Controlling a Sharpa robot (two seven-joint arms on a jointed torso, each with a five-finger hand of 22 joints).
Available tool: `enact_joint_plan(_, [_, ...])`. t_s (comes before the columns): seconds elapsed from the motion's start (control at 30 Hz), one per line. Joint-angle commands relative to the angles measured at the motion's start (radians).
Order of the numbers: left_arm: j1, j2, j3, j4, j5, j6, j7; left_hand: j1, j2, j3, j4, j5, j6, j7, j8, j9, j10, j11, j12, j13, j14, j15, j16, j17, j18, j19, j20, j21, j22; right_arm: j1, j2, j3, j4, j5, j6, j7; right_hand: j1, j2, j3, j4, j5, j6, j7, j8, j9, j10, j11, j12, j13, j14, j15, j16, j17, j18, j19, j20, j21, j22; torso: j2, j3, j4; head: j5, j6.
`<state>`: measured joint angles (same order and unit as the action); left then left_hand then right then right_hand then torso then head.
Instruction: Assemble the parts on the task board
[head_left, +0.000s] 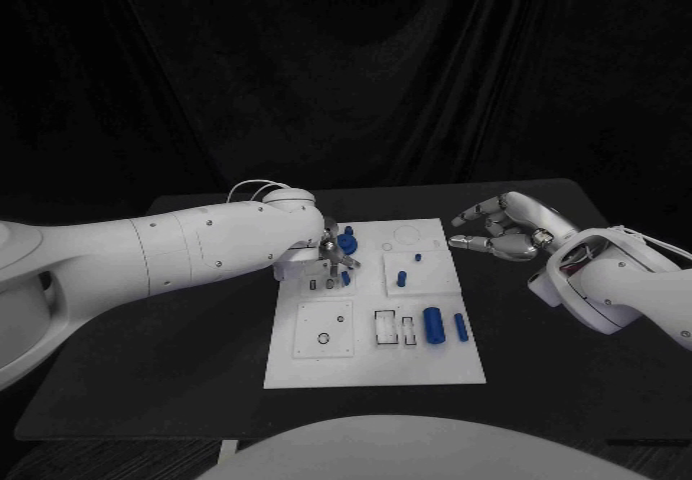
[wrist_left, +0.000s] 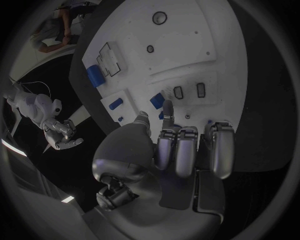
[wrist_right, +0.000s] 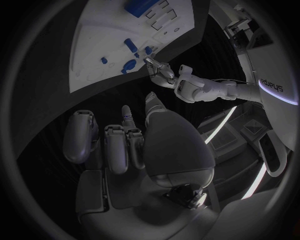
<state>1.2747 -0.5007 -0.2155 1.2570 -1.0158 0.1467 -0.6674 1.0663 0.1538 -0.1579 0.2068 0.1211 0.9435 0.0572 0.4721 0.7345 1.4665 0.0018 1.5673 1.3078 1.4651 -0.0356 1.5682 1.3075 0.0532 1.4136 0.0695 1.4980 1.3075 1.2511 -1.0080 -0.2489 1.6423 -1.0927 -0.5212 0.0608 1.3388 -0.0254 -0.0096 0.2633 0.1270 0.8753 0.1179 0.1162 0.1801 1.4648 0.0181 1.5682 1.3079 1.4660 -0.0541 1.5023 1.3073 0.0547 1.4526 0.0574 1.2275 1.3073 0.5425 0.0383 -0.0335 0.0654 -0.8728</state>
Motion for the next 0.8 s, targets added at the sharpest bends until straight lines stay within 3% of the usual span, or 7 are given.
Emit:
enact_joint_plan(0.03, [-0.002,-0.002,0.001,0.001,-0.001,0.011,0.006,0.001,0.003,0.006,0.001,0.005,0.007,0.0,0.001,0.004,0.104,-0.006,0.003,0.263,0.106,-0.009,0.003,0.263,-0.007,-0.005,0.0,-0.006,0.101,-0.004,-0.001,0.001,-0.003,-0.006,0.008,0.005,0.003,0.007,-0.002,0.001,0.004,0.009,0.0,0.0,-0.001,0.106,0.005,0.003,0.263,0.086,0.009,0.0,0.196,0.016,-0.002,0.006,-0.005,0.17,0.0,0.0004,-0.0004,0.0,0.0])
enact_joint_plan(0.4, [-0.005,0.003,0.001,0.001,-0.001,0.028,0.01,0.007,0.001,0.015,-0.01,0.005,-0.004,-0.001,-0.003,0.024,0.104,-0.007,0.003,0.263,0.106,-0.011,0.003,0.263,-0.006,-0.01,-0.002,-0.01,0.096,-0.012,0.0,0.001,-0.006,-0.006,0.01,0.005,0.001,0.008,-0.004,0.002,0.004,0.009,0.0,0.0,-0.001,0.106,0.005,0.003,0.263,0.086,0.009,-0.001,0.195,0.016,-0.002,0.006,-0.006,0.17,-0.001,0.0008,-0.0011,-0.004,0.0])
enact_joint_plan(0.8, [-0.017,0.009,0.001,-0.006,-0.001,0.036,0.016,0.016,0.001,0.027,-0.022,0.009,-0.01,-0.001,-0.008,0.039,0.104,-0.007,0.003,0.263,0.106,-0.012,0.003,0.263,-0.005,-0.014,-0.003,-0.014,0.092,-0.013,-0.003,0.001,-0.009,-0.006,0.005,0.008,0.0,0.008,-0.004,0.003,0.004,0.01,0.0,0.0,-0.001,0.106,0.005,0.003,0.263,0.086,0.01,0.0,0.196,0.016,-0.002,0.006,-0.006,0.17,-0.002,0.0008,0.0004,-0.005,0.0])
